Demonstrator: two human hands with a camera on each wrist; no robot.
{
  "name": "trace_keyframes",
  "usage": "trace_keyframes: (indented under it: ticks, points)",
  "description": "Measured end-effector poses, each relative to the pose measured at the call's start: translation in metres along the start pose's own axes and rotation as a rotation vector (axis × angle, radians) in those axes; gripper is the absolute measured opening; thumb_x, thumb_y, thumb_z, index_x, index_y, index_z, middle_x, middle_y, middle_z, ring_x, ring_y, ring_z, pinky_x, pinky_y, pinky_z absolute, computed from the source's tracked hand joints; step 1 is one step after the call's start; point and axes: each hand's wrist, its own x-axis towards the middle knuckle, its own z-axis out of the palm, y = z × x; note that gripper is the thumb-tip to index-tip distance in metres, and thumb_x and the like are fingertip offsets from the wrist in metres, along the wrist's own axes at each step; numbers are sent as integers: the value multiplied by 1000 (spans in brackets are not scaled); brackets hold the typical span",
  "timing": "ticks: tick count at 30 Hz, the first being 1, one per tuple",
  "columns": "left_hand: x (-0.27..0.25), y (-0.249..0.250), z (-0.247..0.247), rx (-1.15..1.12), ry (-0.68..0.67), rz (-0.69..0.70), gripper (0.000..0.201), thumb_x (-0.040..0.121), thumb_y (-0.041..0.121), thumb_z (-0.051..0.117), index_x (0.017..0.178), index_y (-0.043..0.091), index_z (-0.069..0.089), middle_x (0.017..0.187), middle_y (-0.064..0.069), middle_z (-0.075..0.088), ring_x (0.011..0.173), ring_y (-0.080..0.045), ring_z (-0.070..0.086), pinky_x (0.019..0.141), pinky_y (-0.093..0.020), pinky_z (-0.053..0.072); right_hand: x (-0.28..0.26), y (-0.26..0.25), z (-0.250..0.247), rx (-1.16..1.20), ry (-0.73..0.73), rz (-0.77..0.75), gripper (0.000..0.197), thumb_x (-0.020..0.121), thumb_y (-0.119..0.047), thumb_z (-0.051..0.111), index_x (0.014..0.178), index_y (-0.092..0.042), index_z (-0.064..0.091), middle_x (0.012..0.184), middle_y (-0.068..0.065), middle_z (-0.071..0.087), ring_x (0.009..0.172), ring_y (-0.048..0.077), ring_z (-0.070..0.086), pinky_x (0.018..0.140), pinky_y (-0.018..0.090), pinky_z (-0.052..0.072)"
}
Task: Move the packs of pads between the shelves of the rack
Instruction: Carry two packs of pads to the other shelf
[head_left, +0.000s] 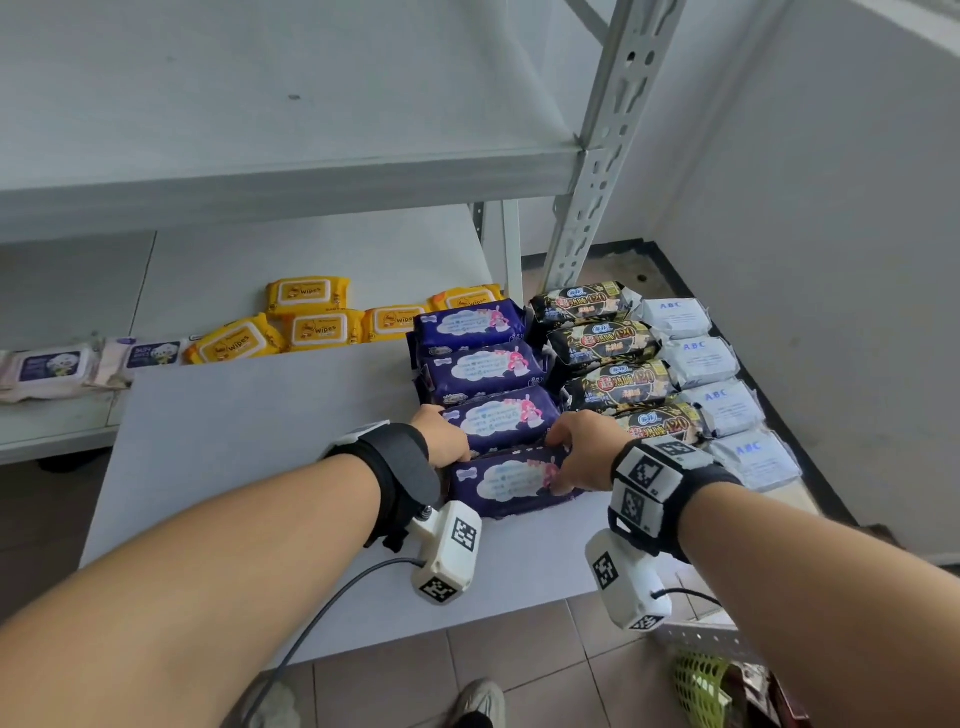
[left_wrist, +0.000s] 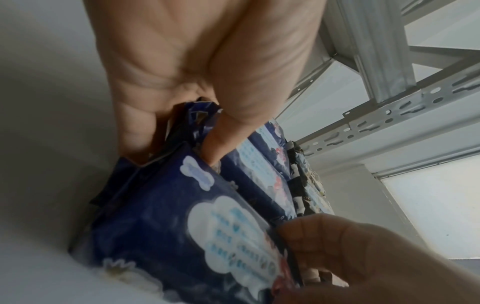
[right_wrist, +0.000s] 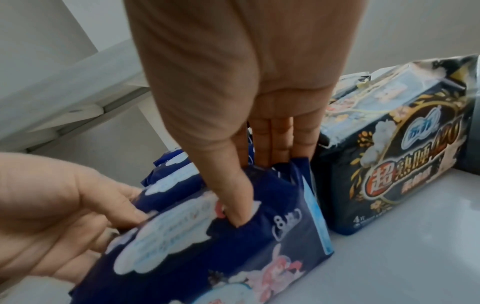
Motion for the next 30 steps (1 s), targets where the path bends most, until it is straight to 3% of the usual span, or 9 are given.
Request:
trace_keyframes:
  ticks: [3,6,8,12,14,18,22,26,30]
  points:
    - [-9,1,-5,3,-6,-22,49,81,-3,62,128,-4,48,128,-20,57,116,-34,57,95,-39,49,-3,-8,-9,139,66,0,48,74,-22,78,117,-16,59,114,0,63,96,16,58,80,25,49]
    - [-25,4,-18,-15,-2,-28,52,87,0,59,135,-3,40,136,-14,49,117,-24,51,85,-29,42,-6,-27,-25,266,119,-36,44,78,-21,74,119,-15,59,115,0,62,93,13,56,79,23,47]
    - [-43,7,-37,-5,40,-13,57,88,6,59,140,-2,36,142,-12,44,121,-24,49,87,-29,43,-9,-46,-37,365,139,-53,40,80,-19,72,118,-13,61,112,2,64,92,14,59,79,25,50]
    - [-79,6,-98,37,129,48,46,88,15,61,130,-1,51,134,-18,53,123,-31,52,98,-36,48,-18,-103,-60,484,185,-87,32,79,-18,72,109,-12,64,83,-2,62,71,10,57,64,22,49]
    - [-97,1,-134,-7,177,77,44,87,15,62,127,0,54,132,-18,55,122,-31,54,95,-36,48,-27,-140,-70,504,199,-121,26,77,-18,73,102,-15,66,73,-3,59,61,9,54,54,19,46]
    - [-131,-18,-214,-189,314,128,41,88,17,61,126,3,55,130,-17,56,119,-31,56,85,-32,49,-47,-226,-81,555,179,-225,28,77,-16,75,103,-15,64,86,4,64,78,16,60,66,24,50]
    - [-166,-57,-305,-363,473,239,41,90,18,60,127,3,54,129,-20,56,108,-26,59,85,-31,45,-70,-327,-78,618,181,-328,28,80,-16,73,105,-11,63,87,7,64,77,17,59,60,22,47]
    - [-194,-117,-409,-497,583,291,15,91,18,58,104,11,60,115,-9,55,101,-20,53,84,-29,42,-86,-436,-59,632,183,-395,32,82,-21,71,110,-9,62,91,6,64,80,15,61,66,22,50]
    - [-215,-180,-503,-576,602,282,46,90,25,62,132,11,50,130,-9,54,114,-25,52,88,-31,39,-91,-541,-34,693,137,-404,40,84,-24,70,118,-7,59,98,6,63,79,15,60,70,26,51]
